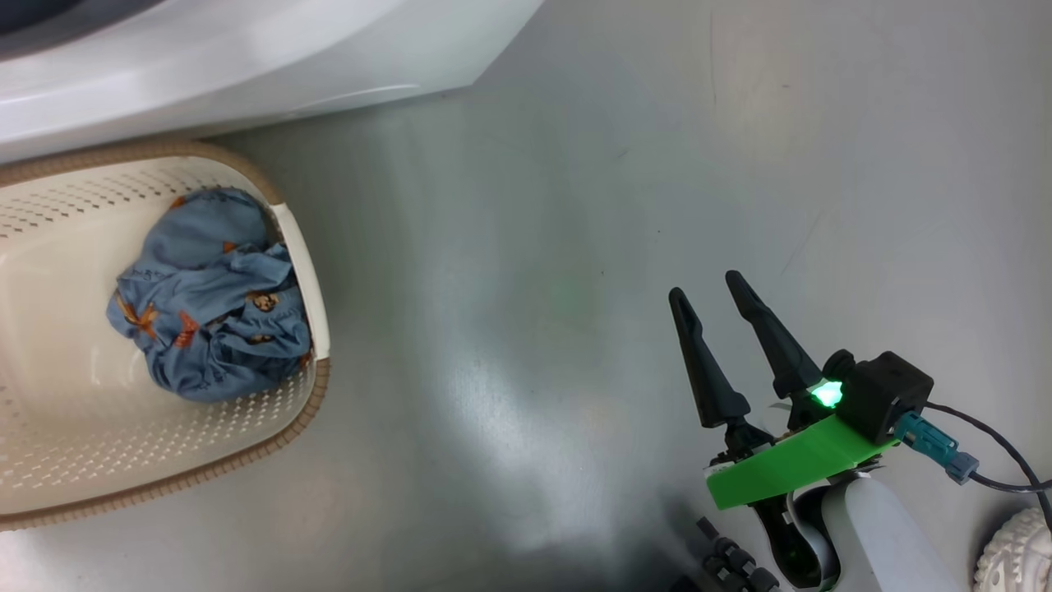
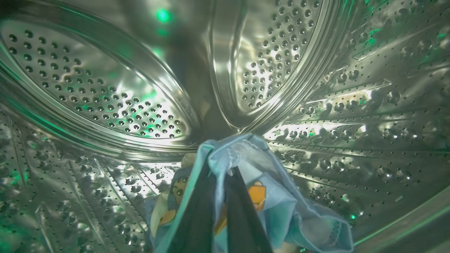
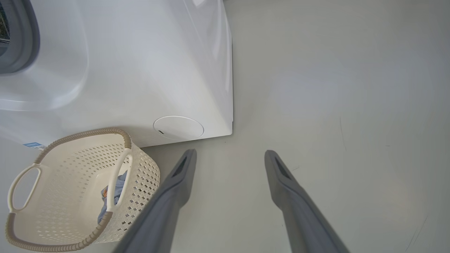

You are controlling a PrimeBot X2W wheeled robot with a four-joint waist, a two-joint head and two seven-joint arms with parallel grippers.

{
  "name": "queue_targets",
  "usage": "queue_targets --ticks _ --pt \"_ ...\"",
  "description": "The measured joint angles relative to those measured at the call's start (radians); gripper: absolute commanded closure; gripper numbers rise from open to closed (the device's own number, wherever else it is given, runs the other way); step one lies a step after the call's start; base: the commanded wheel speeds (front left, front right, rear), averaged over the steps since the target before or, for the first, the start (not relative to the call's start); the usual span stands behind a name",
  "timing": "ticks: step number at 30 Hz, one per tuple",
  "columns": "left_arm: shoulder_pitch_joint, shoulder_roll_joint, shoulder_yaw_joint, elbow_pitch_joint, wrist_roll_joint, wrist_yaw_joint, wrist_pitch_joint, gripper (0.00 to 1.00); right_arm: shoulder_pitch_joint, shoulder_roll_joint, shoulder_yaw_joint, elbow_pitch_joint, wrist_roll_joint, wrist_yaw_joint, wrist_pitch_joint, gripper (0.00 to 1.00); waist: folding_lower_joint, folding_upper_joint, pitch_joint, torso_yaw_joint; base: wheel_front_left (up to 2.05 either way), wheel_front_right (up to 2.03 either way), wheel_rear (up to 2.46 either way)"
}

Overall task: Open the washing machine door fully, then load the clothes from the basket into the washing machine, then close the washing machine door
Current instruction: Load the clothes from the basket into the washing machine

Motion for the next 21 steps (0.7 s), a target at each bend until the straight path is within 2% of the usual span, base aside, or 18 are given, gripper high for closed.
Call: queue_targets --ticks 8,17,18,19,20,21 --pt "-0.058 0.000 -0.012 0.062 -0.007 -0.009 -0.002 1.00 -0.001 0.000 0.006 0.000 0.000 0.000 0.000 0.00 0.0000 0.0000 0.017 -0.009 0.00 0.00 0.00" --pt "-0.077 0.017 -0.020 0.156 -0.026 -0.019 0.058 1.00 -0.001 0.001 0.012 0.002 0.000 0.000 0.000 0.00 0.0000 0.0000 0.015 -0.022 0.00 0.00 0.00" --pt "-0.078 0.017 -0.020 0.162 -0.026 -0.019 0.060 0.87 -0.001 0.001 0.012 0.002 0.002 0.000 0.000 0.00 0.0000 0.0000 0.015 -0.022 0.00 0.00 0.00" --pt "-0.078 0.017 -0.022 0.164 -0.026 -0.017 0.058 0.87 -0.001 0.001 0.012 0.002 0.002 0.000 0.000 0.00 0.0000 0.0000 0.014 -0.021 0.00 0.00 0.00" --pt "-0.078 0.017 -0.024 0.164 -0.026 -0.015 0.049 0.54 -0.001 0.001 0.012 0.002 0.002 0.000 0.000 0.00 0.0000 0.0000 0.013 -0.020 0.00 0.00 0.00" --pt "-0.078 0.017 -0.023 0.165 -0.026 -0.008 0.044 0.00 -0.002 0.001 0.013 0.003 0.002 0.000 0.000 0.00 0.0000 0.0000 0.012 -0.019 0.00 0.00 0.00"
